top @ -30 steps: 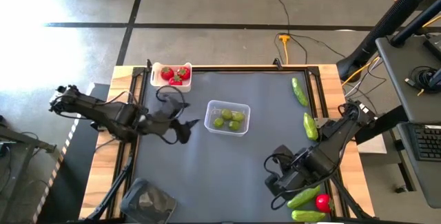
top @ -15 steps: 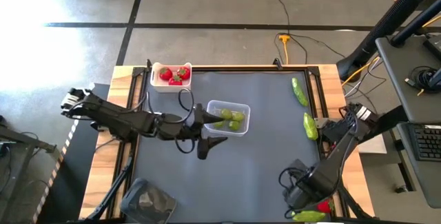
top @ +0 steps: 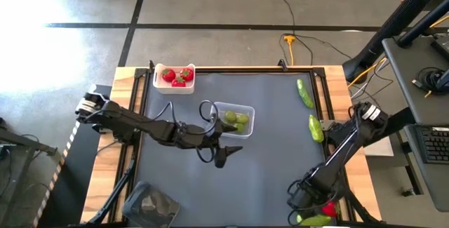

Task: Sort produce into baskets
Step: Put the tomato into the white bin

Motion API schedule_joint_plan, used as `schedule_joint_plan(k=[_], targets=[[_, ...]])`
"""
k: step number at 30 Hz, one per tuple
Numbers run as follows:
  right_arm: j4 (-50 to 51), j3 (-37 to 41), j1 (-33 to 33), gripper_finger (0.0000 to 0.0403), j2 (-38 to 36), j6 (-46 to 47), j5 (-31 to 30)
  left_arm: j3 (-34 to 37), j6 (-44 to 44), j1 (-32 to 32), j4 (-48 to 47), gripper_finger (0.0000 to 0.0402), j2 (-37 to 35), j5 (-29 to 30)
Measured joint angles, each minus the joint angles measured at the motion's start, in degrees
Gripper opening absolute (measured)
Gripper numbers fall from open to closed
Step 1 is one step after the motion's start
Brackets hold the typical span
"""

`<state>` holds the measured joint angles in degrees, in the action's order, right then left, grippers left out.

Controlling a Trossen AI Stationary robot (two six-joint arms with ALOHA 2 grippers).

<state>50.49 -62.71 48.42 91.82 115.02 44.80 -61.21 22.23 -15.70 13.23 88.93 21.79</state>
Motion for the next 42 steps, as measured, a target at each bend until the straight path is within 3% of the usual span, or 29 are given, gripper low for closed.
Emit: schedule_joint_plan(k=[2, 17, 26, 34, 42], targets=[[-2.9, 1.9, 0.2, 0.0364, 0.8, 1.1, 3.4, 0.0, 0.4, 0.0, 0.0, 0.0348, 0.3, -0.1], [-5.0, 9.6, 0.1, 0.0363, 2.1, 4.5, 4.7, 0.0, -6.0, 0.1, -3.8, 0.0347, -1.9, 0.9], [-7.0, 10.8, 0.5, 0.0362, 2.1, 7.3, 4.0, 0.1, -13.5, 0.1, -10.7, 0.0311, -12.1, 5.6], [-11.5, 11.5, 0.4, 0.0284, 2.1, 11.8, 2.7, 0.2, -11.6, -1.4, -16.4, 0.0277, -17.8, 12.7], [-13.8, 11.2, 1.0, 0.0232, 2.1, 15.0, 2.2, 0.3, -10.8, -4.2, -17.3, 0.0254, -17.4, 13.2]])
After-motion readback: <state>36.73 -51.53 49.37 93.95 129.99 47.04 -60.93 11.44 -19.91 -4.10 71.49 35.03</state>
